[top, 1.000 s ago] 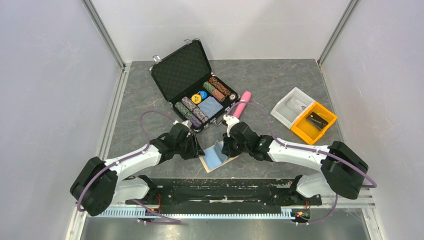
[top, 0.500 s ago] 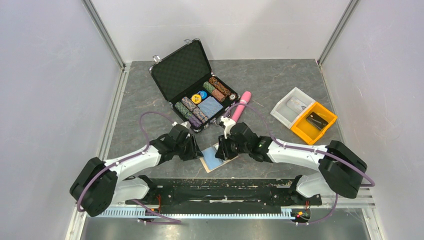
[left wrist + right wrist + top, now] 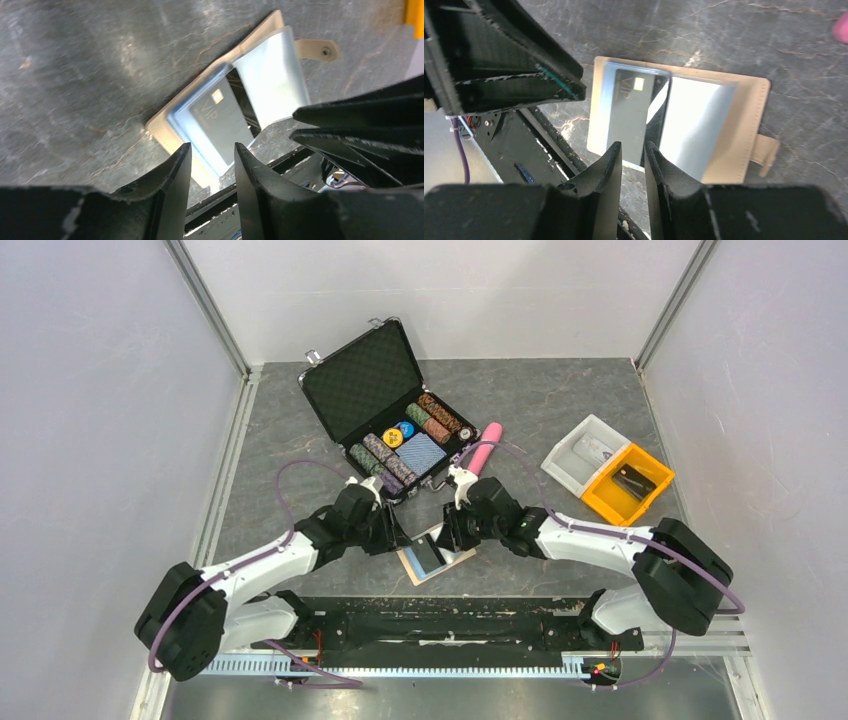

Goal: Take the credit cards out of the card holder
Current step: Remove the credit card from the card holder.

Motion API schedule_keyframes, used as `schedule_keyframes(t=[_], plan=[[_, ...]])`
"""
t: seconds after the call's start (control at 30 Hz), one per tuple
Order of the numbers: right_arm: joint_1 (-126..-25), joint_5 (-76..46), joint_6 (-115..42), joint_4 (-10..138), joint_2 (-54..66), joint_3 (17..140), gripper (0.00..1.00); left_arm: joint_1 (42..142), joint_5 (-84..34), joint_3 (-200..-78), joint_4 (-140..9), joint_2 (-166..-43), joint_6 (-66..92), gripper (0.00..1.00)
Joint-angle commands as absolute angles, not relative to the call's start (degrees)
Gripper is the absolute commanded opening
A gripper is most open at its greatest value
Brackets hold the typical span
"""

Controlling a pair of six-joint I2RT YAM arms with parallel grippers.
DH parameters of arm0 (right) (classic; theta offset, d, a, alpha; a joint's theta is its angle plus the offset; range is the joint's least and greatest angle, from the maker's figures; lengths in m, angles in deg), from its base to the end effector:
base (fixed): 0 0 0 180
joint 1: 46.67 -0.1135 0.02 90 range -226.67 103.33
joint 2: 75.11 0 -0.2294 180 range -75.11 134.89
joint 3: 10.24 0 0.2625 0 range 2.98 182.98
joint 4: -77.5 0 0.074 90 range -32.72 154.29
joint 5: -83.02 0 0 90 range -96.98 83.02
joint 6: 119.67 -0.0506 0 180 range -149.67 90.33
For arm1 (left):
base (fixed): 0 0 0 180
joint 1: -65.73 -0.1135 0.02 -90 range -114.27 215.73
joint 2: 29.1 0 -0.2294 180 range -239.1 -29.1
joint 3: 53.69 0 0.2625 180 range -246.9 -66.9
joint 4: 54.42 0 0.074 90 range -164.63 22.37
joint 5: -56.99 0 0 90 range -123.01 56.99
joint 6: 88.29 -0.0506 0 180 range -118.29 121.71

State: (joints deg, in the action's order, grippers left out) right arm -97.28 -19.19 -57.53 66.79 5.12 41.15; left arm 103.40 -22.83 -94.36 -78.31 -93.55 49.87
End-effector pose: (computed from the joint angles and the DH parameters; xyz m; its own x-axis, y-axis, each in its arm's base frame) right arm 0.1860 0.2434 0.1343 -0.7586 -0.2041 -0.6188 -0.5705 0.6669 0.4794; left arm 0.1882 -0.1566 0.1231 -0.9086 -0.2249 -0.3518 0.0281 0.8078 -0.5888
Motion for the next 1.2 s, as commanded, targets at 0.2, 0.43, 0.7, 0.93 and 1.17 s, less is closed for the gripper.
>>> schedule_keyframes(t=[0.2,0.43,0.7,0.93,1.17], plan=[[-92.3,-26.9,-55.6,71.9,10.0,40.0,0.24,103.3,-15.3,-91.3,-63.0,-100.5,52.0,0.35],[-89.9,-30.0,-55.7,75.1,14.8,39.1,0.24,103.3,-17.0,-90.5,-63.1,-104.3,51.1,0.34],[-89.7,-32.3,-56.4,77.7,16.9,37.7,0.24,103.3,-17.7,-90.9,-65.1,-106.2,50.8,0.33],[-89.2,-35.8,-58.6,81.7,18.4,36.3,0.24,103.3,-18.1,-91.0,-66.2,-105.2,50.6,0.34],[-88.9,-37.1,-59.7,83.6,18.7,35.7,0.24,103.3,-18.4,-90.5,-66.6,-104.7,50.5,0.34]])
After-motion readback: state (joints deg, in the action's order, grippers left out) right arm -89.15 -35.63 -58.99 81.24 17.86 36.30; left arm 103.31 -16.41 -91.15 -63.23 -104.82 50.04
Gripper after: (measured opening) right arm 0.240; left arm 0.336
